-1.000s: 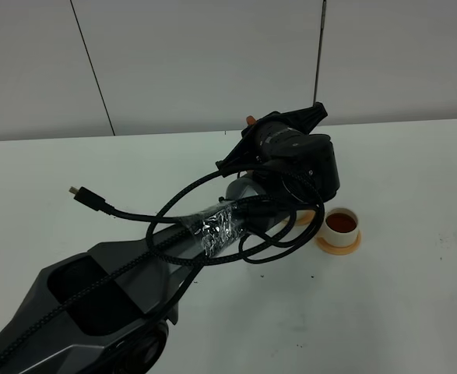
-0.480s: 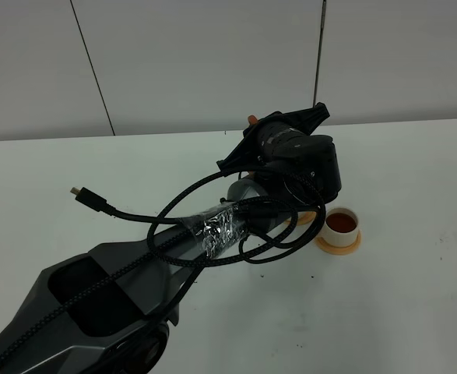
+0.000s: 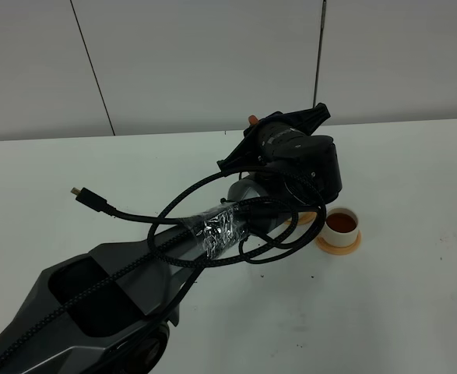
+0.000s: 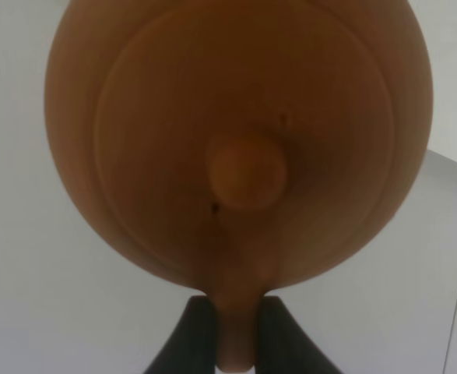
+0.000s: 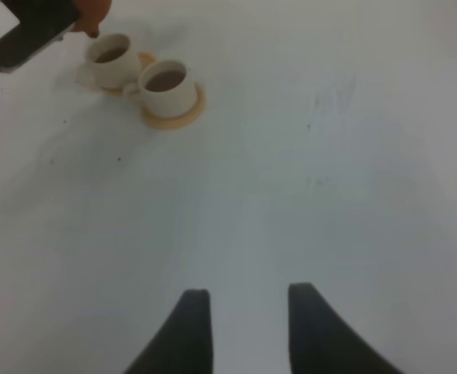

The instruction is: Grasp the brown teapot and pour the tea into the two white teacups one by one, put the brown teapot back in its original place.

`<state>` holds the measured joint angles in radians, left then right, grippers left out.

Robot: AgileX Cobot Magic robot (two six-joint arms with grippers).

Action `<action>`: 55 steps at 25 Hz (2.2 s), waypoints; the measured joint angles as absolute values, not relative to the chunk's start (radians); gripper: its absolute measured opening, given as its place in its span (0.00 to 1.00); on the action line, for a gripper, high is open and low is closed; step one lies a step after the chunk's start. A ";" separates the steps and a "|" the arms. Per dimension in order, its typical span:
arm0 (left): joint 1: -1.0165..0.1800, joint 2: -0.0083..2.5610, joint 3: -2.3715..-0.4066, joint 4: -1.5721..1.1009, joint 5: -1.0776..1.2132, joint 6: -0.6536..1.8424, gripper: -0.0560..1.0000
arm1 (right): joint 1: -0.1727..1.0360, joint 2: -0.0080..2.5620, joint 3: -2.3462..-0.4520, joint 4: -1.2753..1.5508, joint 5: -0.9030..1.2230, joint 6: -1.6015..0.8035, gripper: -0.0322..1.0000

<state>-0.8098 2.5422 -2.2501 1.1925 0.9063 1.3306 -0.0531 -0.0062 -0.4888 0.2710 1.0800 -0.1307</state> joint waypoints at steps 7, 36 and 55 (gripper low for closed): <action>-0.810 2.542 -2.250 1.193 0.906 1.331 0.21 | -0.053 -0.006 -0.489 0.271 1.080 -0.131 0.26; -0.811 2.542 -2.250 1.148 0.923 1.242 0.21 | -0.053 -0.006 -0.489 0.271 1.080 -0.131 0.26; -0.783 2.370 -2.250 0.884 1.085 0.989 0.21 | -0.053 -0.006 -0.489 0.271 1.080 -0.131 0.26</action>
